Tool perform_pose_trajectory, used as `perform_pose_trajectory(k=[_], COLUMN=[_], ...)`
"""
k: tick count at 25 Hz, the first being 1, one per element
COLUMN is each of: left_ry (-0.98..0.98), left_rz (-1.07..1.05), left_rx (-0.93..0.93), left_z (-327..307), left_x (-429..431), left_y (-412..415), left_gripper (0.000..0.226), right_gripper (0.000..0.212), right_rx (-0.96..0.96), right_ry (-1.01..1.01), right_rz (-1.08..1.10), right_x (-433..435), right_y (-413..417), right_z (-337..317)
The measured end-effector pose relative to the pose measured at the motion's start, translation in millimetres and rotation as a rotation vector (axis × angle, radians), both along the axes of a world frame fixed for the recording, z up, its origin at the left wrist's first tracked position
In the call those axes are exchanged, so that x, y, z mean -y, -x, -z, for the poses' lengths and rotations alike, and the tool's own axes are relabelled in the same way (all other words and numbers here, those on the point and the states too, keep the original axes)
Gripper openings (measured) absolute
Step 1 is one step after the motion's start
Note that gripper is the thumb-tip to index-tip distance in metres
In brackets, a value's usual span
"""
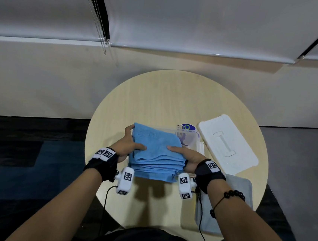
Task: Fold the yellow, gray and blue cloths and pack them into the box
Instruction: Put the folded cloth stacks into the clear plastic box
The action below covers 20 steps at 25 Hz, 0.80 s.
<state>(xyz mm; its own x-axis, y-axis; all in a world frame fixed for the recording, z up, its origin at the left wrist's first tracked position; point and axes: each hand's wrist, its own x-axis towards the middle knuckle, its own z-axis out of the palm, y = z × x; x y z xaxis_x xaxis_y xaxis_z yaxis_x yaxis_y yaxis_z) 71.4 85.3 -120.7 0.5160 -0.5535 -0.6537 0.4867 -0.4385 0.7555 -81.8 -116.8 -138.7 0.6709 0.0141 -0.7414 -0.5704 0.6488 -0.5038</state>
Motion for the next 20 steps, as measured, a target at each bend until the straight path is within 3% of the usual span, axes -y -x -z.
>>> perform_pose_trajectory(k=[6, 9, 13, 15, 17, 20], left_ry=[-0.071, -0.132, -0.41, -0.54, -0.569, -0.543], left_rz=[0.218, 0.226, 0.264, 0.262, 0.342, 0.63], left_rx=[0.5, 0.629, 0.675, 0.942, 1.198, 1.073], left_z=[6, 10, 4, 2, 6, 24], left_x=[4, 12, 27, 32, 33, 28], left_y=[11, 19, 32, 38, 37, 33], left_gripper=[0.102, 0.103, 0.105, 0.105, 0.09, 0.066], right_gripper=[0.055, 0.064, 0.059, 0.066, 0.074, 0.107], right_rx=[0.14, 0.193, 0.224, 0.249, 0.229, 0.148], right_ry=[0.263, 0.313, 0.495, 0.524, 0.577, 0.879], right_rz=[0.204, 0.223, -0.023, -0.218, -0.37, -0.497], right_x=[-14, -16, -14, -9, -9, -16], right_y=[-5, -8, -10, -7, -2, 0], right_z=[22, 30, 28, 30, 30, 38])
